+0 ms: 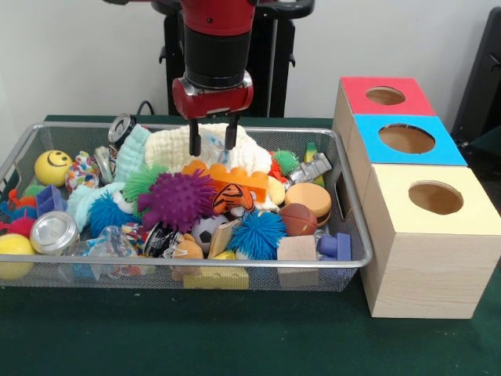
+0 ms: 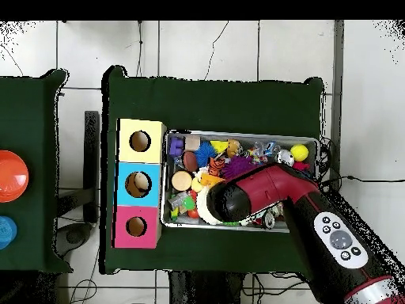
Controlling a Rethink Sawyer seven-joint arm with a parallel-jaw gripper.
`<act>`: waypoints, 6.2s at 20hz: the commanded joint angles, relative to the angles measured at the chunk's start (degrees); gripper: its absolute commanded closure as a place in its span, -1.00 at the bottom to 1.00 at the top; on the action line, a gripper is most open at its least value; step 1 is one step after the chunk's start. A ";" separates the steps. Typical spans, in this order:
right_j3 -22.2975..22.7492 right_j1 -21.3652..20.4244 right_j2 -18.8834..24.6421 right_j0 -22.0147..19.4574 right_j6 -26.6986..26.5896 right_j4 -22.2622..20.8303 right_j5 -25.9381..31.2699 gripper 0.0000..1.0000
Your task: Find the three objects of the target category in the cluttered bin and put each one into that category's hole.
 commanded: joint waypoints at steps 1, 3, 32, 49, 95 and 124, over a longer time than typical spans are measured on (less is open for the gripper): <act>-0.31 4.72 -2.83 -0.35 -10.17 -5.08 -0.55 -1.00; -0.81 6.95 -2.44 -0.98 -11.65 -4.33 -0.03 -1.00; 0.29 4.39 -4.87 0.14 -8.60 -0.57 5.82 -1.00; 4.38 -7.83 -2.80 0.04 -10.19 12.23 24.03 -1.00; 1.36 4.44 -2.99 -2.87 -5.99 1.60 -7.41 -1.00; 4.10 -0.92 -4.35 0.19 -1.64 4.72 -5.15 1.00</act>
